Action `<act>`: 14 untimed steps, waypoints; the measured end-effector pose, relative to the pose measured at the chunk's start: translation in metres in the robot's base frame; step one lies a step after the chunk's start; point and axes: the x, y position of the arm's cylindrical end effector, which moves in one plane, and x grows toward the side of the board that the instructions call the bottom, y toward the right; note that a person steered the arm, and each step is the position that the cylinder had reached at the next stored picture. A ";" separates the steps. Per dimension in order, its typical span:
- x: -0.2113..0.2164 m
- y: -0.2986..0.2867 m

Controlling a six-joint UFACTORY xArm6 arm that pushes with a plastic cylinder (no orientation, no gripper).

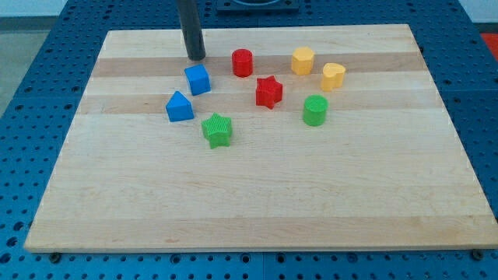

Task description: Place your arm in between the green circle and yellow heart

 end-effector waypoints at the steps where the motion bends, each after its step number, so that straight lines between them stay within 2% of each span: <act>1: -0.033 0.033; 4: -0.033 0.254; 5: -0.030 0.268; 7: 0.037 0.255; 8: 0.045 0.254; 9: 0.073 0.244; 11: 0.076 0.244; 12: 0.064 0.270; 13: 0.060 0.340; 14: 0.081 0.343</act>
